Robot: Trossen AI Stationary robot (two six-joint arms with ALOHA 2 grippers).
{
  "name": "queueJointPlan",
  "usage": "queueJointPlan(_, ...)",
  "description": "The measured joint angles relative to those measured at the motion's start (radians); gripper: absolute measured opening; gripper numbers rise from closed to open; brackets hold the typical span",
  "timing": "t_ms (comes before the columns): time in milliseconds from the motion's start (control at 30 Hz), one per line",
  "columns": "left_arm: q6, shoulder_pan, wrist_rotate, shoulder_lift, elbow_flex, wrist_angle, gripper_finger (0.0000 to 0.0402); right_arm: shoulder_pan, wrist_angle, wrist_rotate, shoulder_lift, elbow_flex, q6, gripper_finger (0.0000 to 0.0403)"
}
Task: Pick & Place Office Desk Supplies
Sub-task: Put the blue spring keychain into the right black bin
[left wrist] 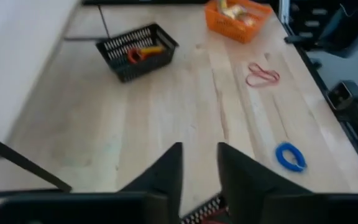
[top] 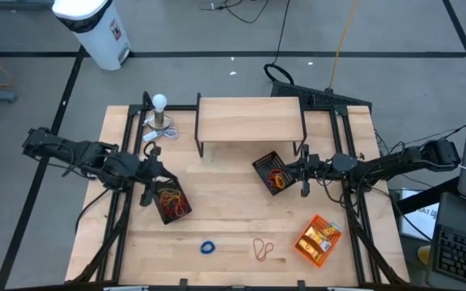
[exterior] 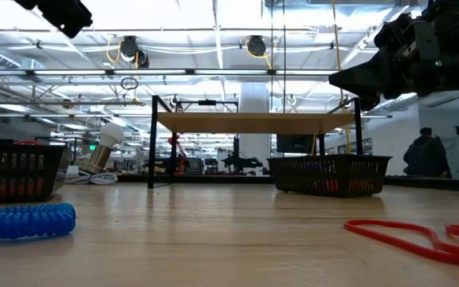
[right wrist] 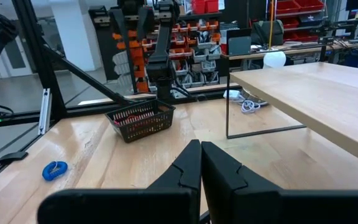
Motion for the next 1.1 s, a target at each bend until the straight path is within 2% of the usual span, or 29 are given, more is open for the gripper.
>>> queueJointPlan(133,0.018,0.024,-0.042,0.0,0.0,0.055,0.0025,0.0,0.0,0.001,0.0,0.0,0.0,0.0)
queueJointPlan(233,0.095,0.063,-0.023,-0.001,0.0,0.115,0.0009,0.0,0.0,0.001,0.0,0.0,0.0,0.0)
queueJointPlan(333,0.279,0.109,0.088,-0.044,-0.001,0.136,0.0004,0.0,0.001,0.002,0.0,0.0,0.0,0.0)
queueJointPlan(433,0.354,0.2,0.172,-0.111,0.0,0.19,0.0004,0.0,0.012,0.002,0.0,0.0,0.007,0.0)
queueJointPlan(567,0.337,0.36,0.372,-0.148,-0.026,0.257,0.0002,0.0,0.03,0.001,0.0,0.001,0.017,0.0)
queueJointPlan(733,0.247,0.501,0.484,-0.161,-0.113,0.29,0.0002,0.0,0.03,-0.013,-0.027,0.0,0.034,0.0)
queueJointPlan(833,0.225,0.518,0.488,-0.225,-0.178,0.313,0.0001,0.0,0.01,-0.07,-0.083,0.0,0.034,0.0)
queueJointPlan(933,0.191,0.516,0.469,-0.299,-0.226,0.318,0.0001,-0.015,-0.04,-0.077,-0.147,0.001,0.034,0.0)
queueJointPlan(1033,0.151,0.513,0.433,-0.375,-0.266,0.321,0.0001,-0.069,-0.131,-0.09,-0.219,0.0,0.051,0.0)
queueJointPlan(1100,0.134,0.507,0.4,-0.427,-0.292,0.325,0.0001,-0.106,-0.188,-0.135,-0.26,0.0,0.064,0.0)
